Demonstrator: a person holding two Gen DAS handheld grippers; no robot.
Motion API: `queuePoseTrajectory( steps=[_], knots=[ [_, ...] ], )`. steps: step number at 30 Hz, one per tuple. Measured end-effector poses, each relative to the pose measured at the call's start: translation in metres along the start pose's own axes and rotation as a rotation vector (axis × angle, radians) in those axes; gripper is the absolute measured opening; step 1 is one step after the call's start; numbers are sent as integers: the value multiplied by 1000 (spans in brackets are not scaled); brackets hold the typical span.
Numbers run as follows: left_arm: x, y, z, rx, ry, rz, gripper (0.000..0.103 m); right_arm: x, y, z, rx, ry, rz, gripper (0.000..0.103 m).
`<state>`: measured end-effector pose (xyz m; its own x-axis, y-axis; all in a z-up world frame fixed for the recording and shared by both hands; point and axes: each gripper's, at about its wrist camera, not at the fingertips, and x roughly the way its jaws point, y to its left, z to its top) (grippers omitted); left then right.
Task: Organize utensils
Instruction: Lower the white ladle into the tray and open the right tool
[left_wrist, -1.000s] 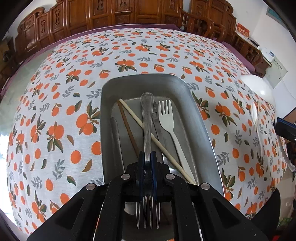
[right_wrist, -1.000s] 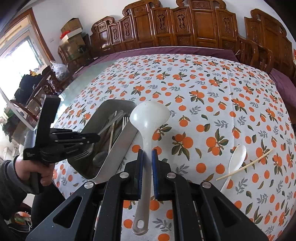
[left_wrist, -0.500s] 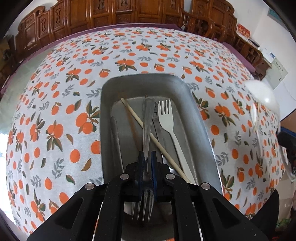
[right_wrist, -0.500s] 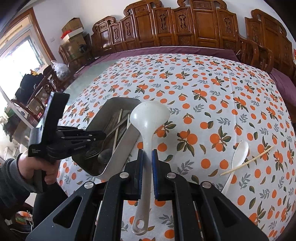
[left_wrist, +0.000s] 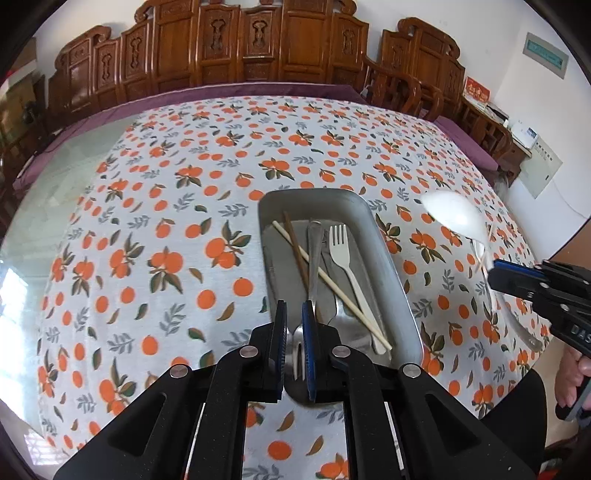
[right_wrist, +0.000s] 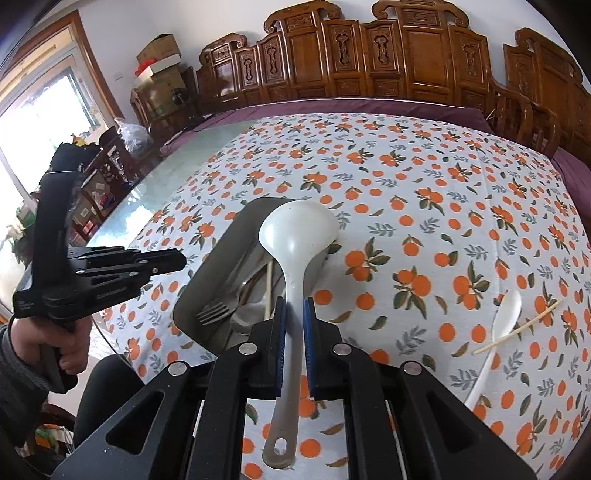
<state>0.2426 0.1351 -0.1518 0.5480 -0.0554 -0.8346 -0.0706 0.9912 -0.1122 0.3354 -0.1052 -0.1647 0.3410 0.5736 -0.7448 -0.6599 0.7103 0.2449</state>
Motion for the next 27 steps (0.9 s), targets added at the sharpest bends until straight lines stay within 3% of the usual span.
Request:
queuePoseTrajectory(
  steps=[2, 5, 10, 14, 27],
  knots=[
    [-6, 4, -3, -5, -11, -3, 9, 4, 4, 2, 0, 2, 7, 11],
    [-15, 10, -6, -11, -33, -4, 25, 11, 11, 4, -2, 7, 16, 11],
    [-23, 21, -11, -26, -61, 9, 71, 26, 21, 11, -7, 19, 32, 11],
    [-24, 32, -15, -47, -64, 26, 79, 40, 29, 18, -23, 33, 34, 11],
    [-32, 60, -23, -82, -69, 63, 80, 107, 41, 34, 4, 112, 58, 11]
  ],
)
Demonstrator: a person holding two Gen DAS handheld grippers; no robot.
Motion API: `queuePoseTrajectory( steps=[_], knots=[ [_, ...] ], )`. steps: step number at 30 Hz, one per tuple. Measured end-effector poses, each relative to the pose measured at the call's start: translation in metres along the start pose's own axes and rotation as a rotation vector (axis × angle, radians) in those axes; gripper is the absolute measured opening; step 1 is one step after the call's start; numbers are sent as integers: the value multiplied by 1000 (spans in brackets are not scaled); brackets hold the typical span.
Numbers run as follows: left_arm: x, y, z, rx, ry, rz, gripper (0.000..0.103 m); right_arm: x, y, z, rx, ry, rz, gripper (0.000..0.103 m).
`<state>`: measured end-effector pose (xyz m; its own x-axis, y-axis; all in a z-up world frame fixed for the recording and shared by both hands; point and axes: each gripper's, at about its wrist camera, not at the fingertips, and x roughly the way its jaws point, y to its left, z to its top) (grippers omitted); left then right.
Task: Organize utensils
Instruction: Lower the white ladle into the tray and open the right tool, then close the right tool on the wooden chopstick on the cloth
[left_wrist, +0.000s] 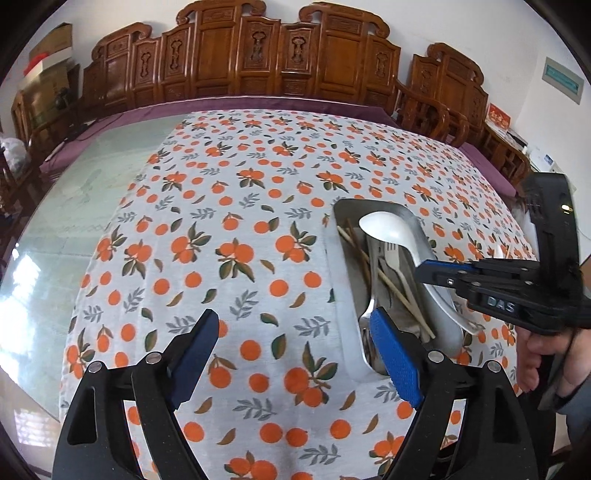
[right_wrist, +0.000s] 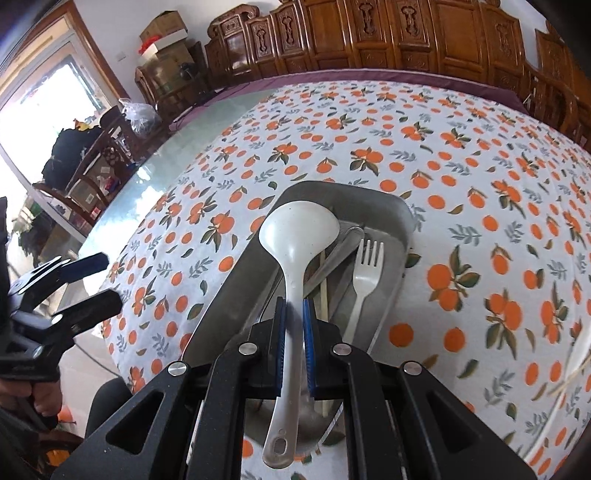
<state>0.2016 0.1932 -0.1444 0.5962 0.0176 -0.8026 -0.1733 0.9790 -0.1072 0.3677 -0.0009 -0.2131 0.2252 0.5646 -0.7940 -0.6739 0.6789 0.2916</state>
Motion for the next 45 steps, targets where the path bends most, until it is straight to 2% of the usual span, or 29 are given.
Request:
queuePoseTrajectory(
  steps=[8, 12, 19, 26, 33, 37, 45],
  knots=[
    [4, 11, -3, -18, 4, 16, 80, 31, 0, 11, 4, 45, -27, 11],
    [7, 15, -4, -25, 12, 21, 80, 42, 2, 14, 1, 60, -42, 7],
    [10, 18, -7, -31, 21, 23, 80, 45, 10, 11, -18, 63, -33, 6],
    [9, 8, -5, -19, 12, 11, 80, 18, 3, 8, -6, 9, -17, 6],
    [9, -21, 0, 5, -8, -28, 80, -27, -22, -10, 4, -57, -46, 6],
    [10, -44, 4, 34, -20, -61, 80, -55, -49, -26, 40, -85, -72, 6],
    [16, -87, 8, 70, -29, -106, 80, -101, -132, -59, 131, -120, -219, 7]
  ],
)
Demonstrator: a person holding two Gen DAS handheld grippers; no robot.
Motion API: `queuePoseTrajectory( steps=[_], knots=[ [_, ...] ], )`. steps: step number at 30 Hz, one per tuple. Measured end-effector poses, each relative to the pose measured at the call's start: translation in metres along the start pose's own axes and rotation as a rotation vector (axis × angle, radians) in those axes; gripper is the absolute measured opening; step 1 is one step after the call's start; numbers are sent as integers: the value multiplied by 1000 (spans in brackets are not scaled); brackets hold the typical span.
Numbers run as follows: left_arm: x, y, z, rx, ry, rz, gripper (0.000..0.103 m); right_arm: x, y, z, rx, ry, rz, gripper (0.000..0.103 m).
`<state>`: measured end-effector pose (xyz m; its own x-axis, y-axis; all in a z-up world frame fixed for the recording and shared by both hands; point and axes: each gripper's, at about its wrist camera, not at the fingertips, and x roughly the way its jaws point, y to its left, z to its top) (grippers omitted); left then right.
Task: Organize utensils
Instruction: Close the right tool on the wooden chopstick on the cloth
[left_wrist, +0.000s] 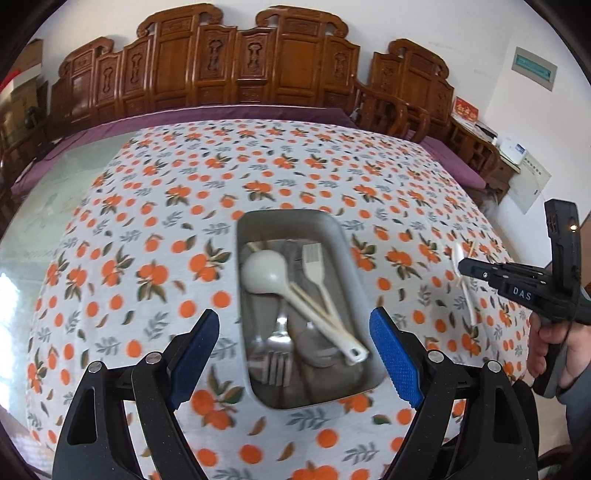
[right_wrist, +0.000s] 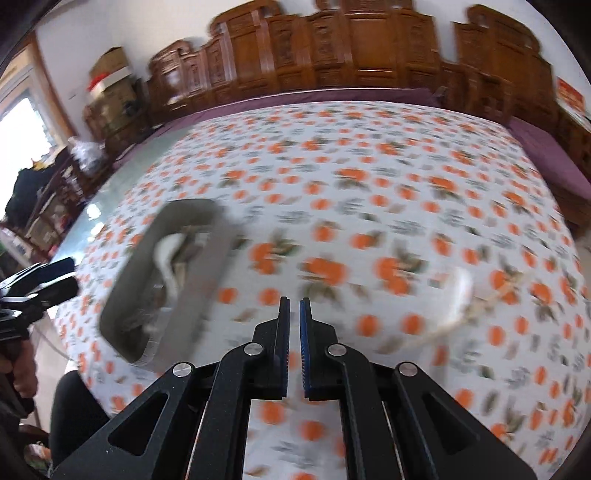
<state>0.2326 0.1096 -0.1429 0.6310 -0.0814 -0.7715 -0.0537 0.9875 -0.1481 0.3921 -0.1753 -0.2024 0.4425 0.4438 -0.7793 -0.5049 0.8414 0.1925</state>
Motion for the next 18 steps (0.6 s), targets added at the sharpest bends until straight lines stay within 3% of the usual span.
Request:
queuePoseTrajectory(
  steps=[4, 8, 18],
  knots=[
    [4, -16, 2, 9, -10, -11, 80, -3, -44, -4, 45, -6, -70, 7],
    [7, -33, 3, 6, -20, -11, 80, 0, -81, -5, 84, 2, -115, 26],
    [17, -81, 9, 43, -30, -5, 80, 29, -133, -3, 185, 50, -139, 26]
  ],
)
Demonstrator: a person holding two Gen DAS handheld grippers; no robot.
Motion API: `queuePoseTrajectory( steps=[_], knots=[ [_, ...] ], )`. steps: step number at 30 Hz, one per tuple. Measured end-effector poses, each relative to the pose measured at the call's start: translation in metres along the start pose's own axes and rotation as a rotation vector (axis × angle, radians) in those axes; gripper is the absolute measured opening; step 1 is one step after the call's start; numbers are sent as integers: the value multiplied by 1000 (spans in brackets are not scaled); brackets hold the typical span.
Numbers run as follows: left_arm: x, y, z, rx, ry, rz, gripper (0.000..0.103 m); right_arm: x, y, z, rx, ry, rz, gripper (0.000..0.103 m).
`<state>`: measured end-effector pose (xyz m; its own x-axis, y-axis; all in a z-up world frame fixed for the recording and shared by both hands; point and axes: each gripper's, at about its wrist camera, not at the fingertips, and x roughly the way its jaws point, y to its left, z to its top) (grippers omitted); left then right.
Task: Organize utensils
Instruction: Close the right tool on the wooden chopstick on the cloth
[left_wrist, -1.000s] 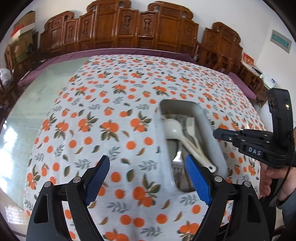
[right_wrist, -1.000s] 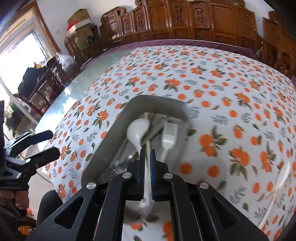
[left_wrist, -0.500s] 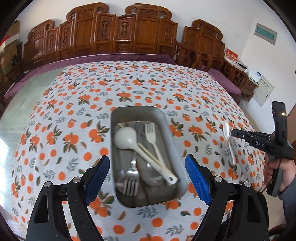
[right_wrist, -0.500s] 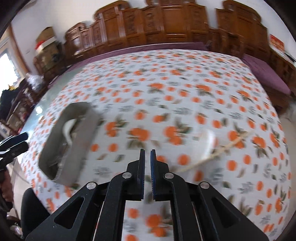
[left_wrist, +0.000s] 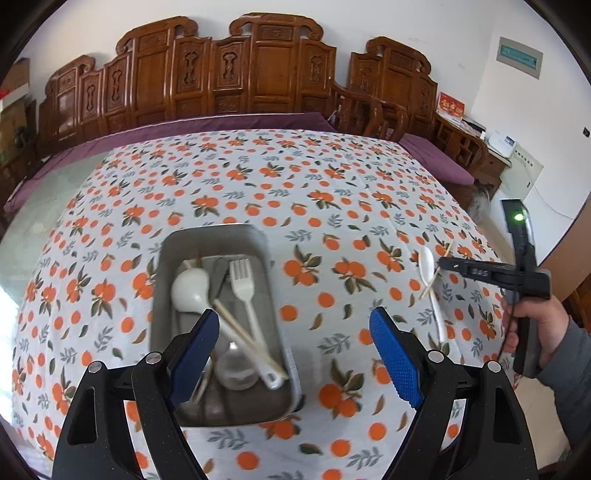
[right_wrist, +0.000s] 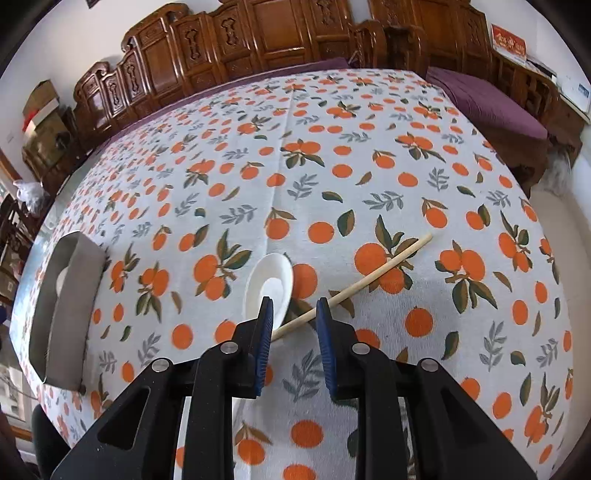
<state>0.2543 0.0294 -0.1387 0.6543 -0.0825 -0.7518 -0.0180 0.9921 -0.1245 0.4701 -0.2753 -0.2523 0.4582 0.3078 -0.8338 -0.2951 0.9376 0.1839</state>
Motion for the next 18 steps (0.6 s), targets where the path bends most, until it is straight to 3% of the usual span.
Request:
queuePoseTrajectory(
  steps=[10, 18],
  knots=[
    [24, -38, 4, -9, 35, -27, 80, 17, -9, 1, 76, 42, -25, 28],
    [35, -48, -3, 12, 59, -36, 80, 16, -10, -5, 107, 43, -31, 18]
  ],
)
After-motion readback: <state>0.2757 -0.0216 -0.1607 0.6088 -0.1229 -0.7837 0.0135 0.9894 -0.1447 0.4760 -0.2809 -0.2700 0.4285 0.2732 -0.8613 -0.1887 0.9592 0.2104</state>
